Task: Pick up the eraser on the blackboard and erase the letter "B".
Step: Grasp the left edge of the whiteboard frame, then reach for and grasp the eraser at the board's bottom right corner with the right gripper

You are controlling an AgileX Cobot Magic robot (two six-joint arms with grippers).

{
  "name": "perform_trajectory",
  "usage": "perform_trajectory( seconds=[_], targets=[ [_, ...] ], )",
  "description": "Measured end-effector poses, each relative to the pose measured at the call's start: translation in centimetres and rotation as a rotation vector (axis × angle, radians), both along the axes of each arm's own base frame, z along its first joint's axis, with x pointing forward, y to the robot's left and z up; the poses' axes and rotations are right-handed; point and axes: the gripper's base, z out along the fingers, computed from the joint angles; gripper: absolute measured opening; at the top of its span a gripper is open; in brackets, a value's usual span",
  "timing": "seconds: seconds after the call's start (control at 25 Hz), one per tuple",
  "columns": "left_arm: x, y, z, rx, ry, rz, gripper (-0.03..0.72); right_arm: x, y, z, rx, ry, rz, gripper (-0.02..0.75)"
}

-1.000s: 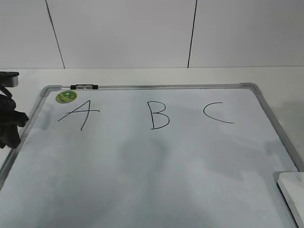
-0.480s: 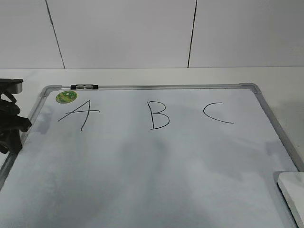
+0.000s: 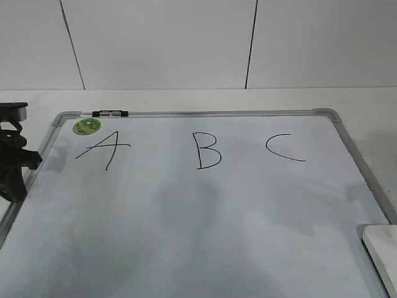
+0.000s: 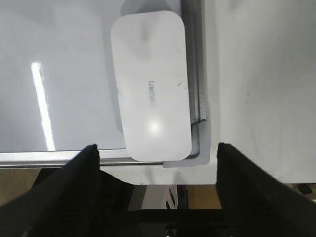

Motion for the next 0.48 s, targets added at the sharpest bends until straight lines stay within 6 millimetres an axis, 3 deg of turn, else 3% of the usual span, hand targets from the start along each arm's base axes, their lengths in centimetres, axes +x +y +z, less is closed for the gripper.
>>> perform_trajectory(
  seconds=[0.48],
  targets=[
    [0.0, 0.0, 0.0, -0.001, 0.000, 0.000, 0.028, 2.6, 0.2, -3.2, 0.027, 0.180, -0.030, 0.665]
  ],
)
